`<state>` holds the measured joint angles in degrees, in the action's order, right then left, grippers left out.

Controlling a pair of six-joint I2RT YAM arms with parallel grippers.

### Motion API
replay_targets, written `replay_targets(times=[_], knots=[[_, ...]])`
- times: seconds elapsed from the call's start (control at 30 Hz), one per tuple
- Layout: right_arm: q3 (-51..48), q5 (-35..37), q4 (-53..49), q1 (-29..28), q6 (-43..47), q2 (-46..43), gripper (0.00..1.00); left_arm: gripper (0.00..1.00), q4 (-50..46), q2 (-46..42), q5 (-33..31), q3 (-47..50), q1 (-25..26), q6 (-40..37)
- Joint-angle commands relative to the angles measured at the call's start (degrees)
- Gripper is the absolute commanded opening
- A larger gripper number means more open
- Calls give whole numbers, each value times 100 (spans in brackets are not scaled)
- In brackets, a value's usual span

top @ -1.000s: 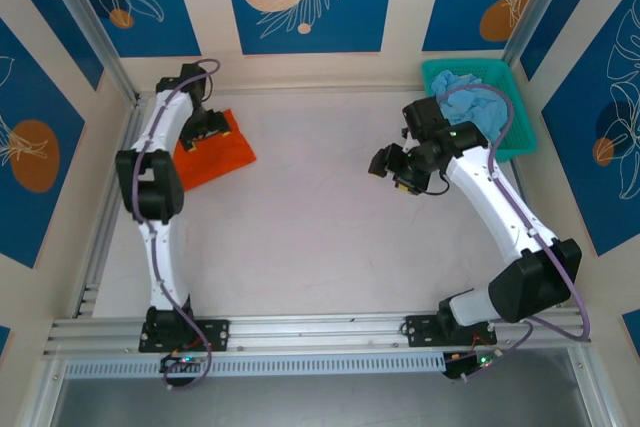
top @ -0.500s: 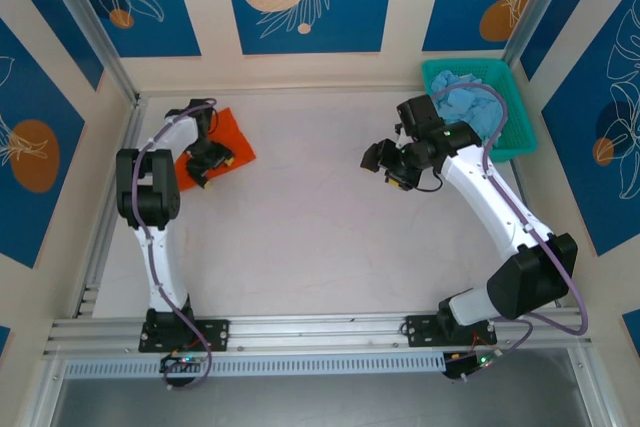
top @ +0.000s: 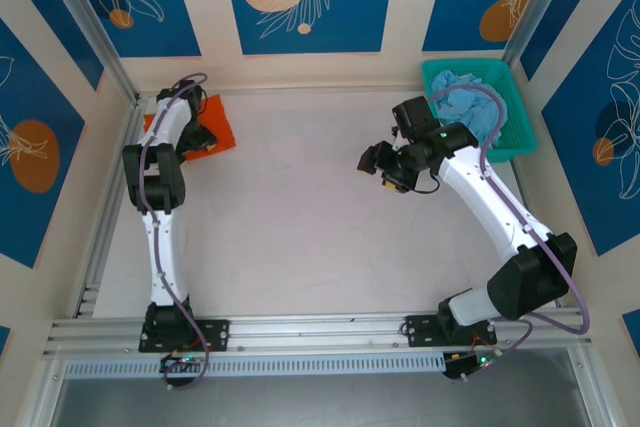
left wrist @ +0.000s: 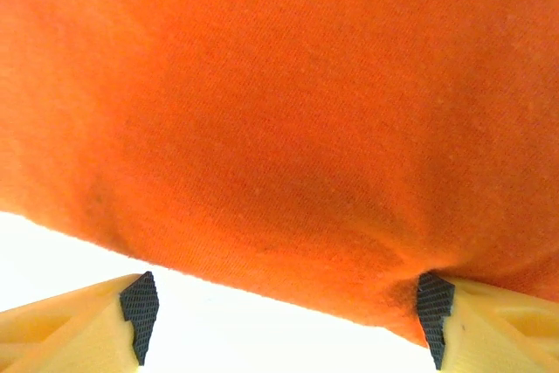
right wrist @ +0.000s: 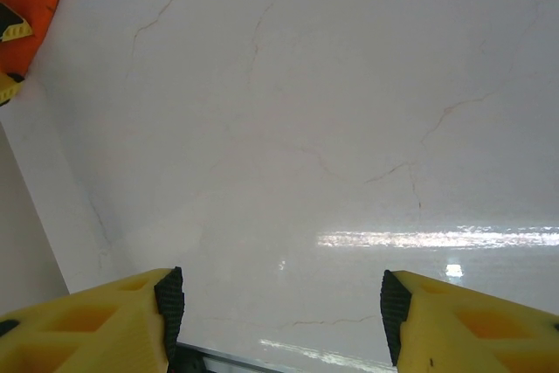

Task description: Fold and stack the t-shirts

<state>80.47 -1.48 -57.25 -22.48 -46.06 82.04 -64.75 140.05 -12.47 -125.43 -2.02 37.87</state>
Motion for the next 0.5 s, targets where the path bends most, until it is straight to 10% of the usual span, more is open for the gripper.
replay_targets(times=[0.0, 0.47], knots=[[26, 71, -191, -46, -111, -45, 64, 81, -658, 248, -805, -280, -123, -822], [89, 1057, 471, 51, 138, -145, 71, 94, -518, -1102, -836, 115, 0, -1394]])
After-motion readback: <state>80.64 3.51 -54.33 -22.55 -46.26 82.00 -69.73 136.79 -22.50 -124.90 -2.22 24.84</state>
